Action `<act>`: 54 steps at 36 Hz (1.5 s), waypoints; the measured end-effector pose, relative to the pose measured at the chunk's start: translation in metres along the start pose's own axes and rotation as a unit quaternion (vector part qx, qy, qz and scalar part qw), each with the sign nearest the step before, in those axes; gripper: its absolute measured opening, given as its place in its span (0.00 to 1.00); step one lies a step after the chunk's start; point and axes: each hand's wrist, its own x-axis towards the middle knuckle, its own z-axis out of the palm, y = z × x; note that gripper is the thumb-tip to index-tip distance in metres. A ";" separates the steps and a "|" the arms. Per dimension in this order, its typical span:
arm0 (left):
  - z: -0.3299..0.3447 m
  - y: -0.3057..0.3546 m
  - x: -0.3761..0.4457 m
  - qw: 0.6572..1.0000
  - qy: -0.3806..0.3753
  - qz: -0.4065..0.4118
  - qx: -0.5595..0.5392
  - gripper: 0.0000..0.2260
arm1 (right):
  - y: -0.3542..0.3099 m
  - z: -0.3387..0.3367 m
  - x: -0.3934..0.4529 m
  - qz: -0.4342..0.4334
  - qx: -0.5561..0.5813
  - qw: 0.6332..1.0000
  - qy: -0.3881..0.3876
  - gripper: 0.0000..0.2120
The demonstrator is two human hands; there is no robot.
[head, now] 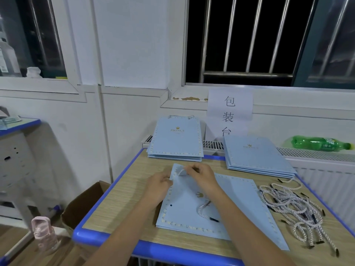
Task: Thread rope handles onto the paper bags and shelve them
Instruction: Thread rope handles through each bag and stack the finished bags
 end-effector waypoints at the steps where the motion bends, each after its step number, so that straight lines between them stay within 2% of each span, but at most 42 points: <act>1: 0.000 -0.001 0.001 1.000 0.016 -0.006 -0.007 0.12 | -0.002 -0.002 0.002 -0.002 0.003 1.000 -0.003 0.03; 4: -0.002 -0.003 0.003 0.998 0.060 -0.003 -0.009 0.13 | -0.005 -0.012 0.003 -0.020 0.011 1.000 -0.013 0.03; 6: -0.003 -0.003 0.002 0.997 0.080 0.008 -0.001 0.16 | -0.006 -0.021 0.000 -0.038 -0.026 0.999 -0.026 0.02; 7: -0.003 -0.003 0.002 0.996 0.088 0.012 0.006 0.16 | -0.006 -0.026 -0.002 -0.047 -0.057 0.997 -0.037 0.05; 11: -0.003 -0.006 0.006 0.994 0.106 0.012 0.032 0.14 | -0.012 -0.054 -0.018 -0.037 -0.138 0.981 -0.135 0.09; 15: -0.001 -0.009 0.008 0.992 0.101 0.018 0.071 0.11 | -0.021 -0.072 -0.037 0.037 -0.266 0.926 -0.265 0.16; 18: -0.002 -0.011 0.010 0.987 0.099 0.033 0.125 0.11 | -0.026 -0.071 -0.045 0.061 -0.318 0.892 -0.314 0.16; 22: -0.011 -0.013 0.010 0.973 0.103 0.085 0.186 0.23 | -0.033 -0.064 -0.047 0.062 -0.332 0.884 -0.322 0.09; 24: -0.020 -0.013 0.005 0.958 0.100 0.077 0.256 0.23 | -0.035 -0.062 -0.046 0.060 -0.313 0.894 -0.316 0.08; 27: -0.031 -0.016 -0.006 0.940 0.075 0.054 0.328 0.23 | -0.036 -0.058 -0.044 0.051 -0.252 0.931 -0.261 0.08; 31: -0.035 -0.023 -0.019 0.962 -0.005 0.061 0.264 0.25 | -0.032 -0.041 -0.042 0.089 -0.074 0.978 -0.174 0.07; 34: -0.034 -0.026 -0.023 0.968 -0.015 0.070 0.241 0.22 | -0.031 -0.023 -0.043 0.108 0.007 0.981 -0.160 0.06; 37: -0.034 -0.025 -0.025 0.978 -0.020 0.022 0.207 0.20 | -0.034 -0.010 -0.044 0.110 0.043 0.981 -0.155 0.08; 39: -0.035 -0.021 -0.026 0.989 -0.016 -0.011 0.148 0.22 | -0.037 -0.003 -0.043 0.111 0.058 0.980 -0.157 0.09; 42: -0.036 -0.016 -0.027 0.997 -0.016 -0.032 0.070 0.13 | -0.039 0.005 -0.045 0.107 0.050 0.980 -0.163 0.07; 44: -0.038 -0.015 -0.026 0.997 -0.031 -0.043 0.062 0.10 | -0.038 0.010 -0.048 0.099 0.036 0.981 -0.161 0.06; 47: -0.039 -0.014 -0.027 0.995 -0.052 -0.040 0.073 0.13 | -0.036 0.013 -0.051 0.083 0.013 0.985 -0.151 0.07; 50: -0.038 -0.009 -0.030 0.996 -0.075 -0.020 0.038 0.17 | -0.035 0.012 -0.052 0.074 0.014 0.986 -0.150 0.05; 54: -0.041 -0.011 -0.033 0.996 -0.087 -0.006 0.020 0.14 | -0.032 0.013 -0.053 0.057 0.008 0.988 -0.144 0.05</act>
